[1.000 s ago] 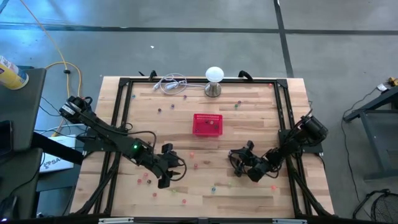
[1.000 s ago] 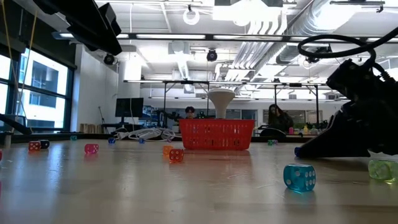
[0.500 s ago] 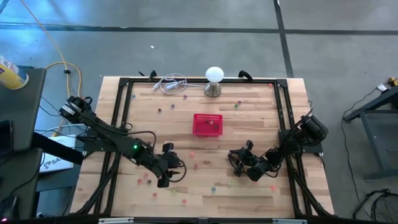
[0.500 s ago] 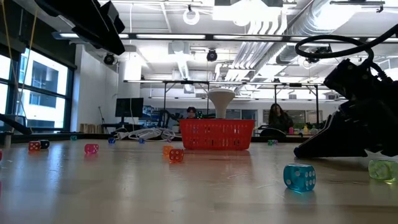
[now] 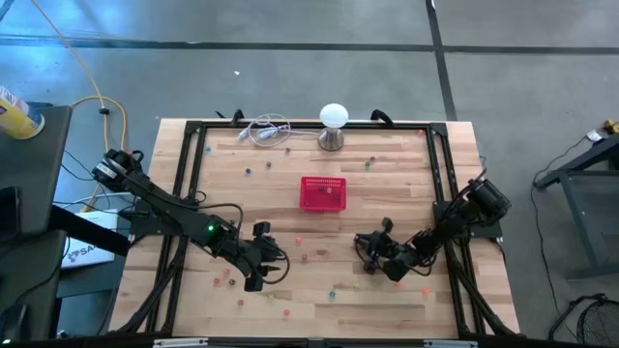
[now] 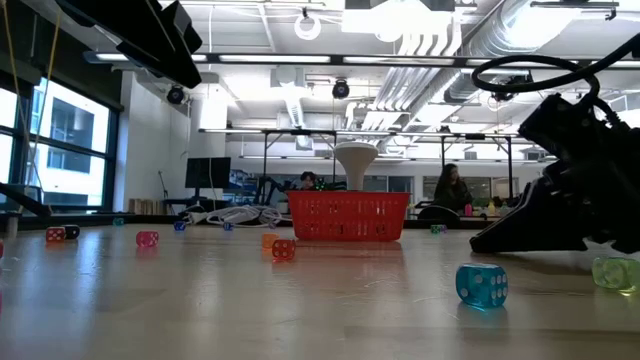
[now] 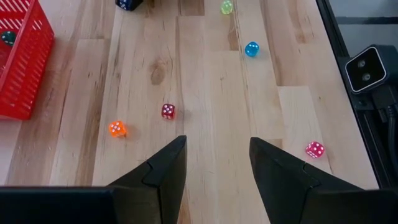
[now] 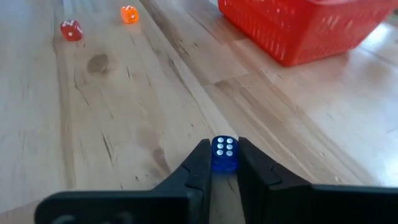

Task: Pick & Place Dice
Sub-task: Put the right blue dice into the bin, then put the right black dice into the bin

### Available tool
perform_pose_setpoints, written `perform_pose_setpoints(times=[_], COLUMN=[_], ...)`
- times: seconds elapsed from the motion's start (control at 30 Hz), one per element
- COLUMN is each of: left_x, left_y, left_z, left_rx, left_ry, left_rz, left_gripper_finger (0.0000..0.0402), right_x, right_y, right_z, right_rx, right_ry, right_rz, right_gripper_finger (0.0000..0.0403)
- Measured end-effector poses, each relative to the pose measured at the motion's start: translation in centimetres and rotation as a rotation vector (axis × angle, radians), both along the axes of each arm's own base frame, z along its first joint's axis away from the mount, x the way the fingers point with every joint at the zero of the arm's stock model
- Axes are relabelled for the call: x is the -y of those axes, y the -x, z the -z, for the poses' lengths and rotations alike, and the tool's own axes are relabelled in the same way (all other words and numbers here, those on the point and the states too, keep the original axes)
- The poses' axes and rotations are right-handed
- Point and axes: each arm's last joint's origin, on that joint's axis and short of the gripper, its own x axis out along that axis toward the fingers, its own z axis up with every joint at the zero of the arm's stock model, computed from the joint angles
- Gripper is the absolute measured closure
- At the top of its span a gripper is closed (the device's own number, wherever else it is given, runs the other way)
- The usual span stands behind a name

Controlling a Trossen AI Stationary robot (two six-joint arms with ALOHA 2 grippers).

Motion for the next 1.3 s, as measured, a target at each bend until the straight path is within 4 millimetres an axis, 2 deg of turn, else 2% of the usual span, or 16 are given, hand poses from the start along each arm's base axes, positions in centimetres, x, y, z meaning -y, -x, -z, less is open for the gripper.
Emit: perform_pose_setpoints(times=[0.07, 0.23, 0.33, 0.47, 0.67, 0.83, 1.17, 1.3], left_x=[0.0, 0.0, 0.0, 0.1, 0.1, -0.3, -2.2, -2.5], left_y=[0.0, 0.0, 0.0, 0.1, 0.1, -0.1, -1.0, -1.1], left_z=[0.0, 0.0, 0.0, 0.0, 0.0, 0.1, 0.1, 0.1], left_rx=[0.001, 0.004, 0.004, 0.001, -0.005, -0.008, -0.003, -0.010], left_ry=[0.000, -0.004, -0.004, -0.006, 0.003, -0.005, -0.042, -0.038], left_rz=[0.000, 0.004, 0.004, 0.009, 0.000, -0.012, -0.049, -0.066], left_gripper_finger=[0.0233, 0.0233, 0.0233, 0.0233, 0.0233, 0.0233, 0.0233, 0.0233], right_x=[-0.2, 0.0, 0.9, 3.2, 7.9, 10.1, 10.2, 9.5], right_y=[-0.9, -4.1, -6.2, -8.7, -10.3, -10.5, -10.4, -10.3], right_z=[-0.9, -5.1, -7.4, -9.6, -9.7, -9.5, -9.3, -9.3], right_rx=[0.003, 0.075, 0.106, 0.127, 0.045, 0.029, 0.022, 0.012], right_ry=[0.026, 0.123, 0.174, 0.197, 0.213, 0.174, 0.130, 0.145], right_rz=[-0.035, -0.075, -0.070, -0.024, 0.072, 0.095, 0.107, 0.069], right_gripper_finger=[0.0370, 0.0370, 0.0370, 0.0370, 0.0360, 0.0316, 0.0179, 0.0140])
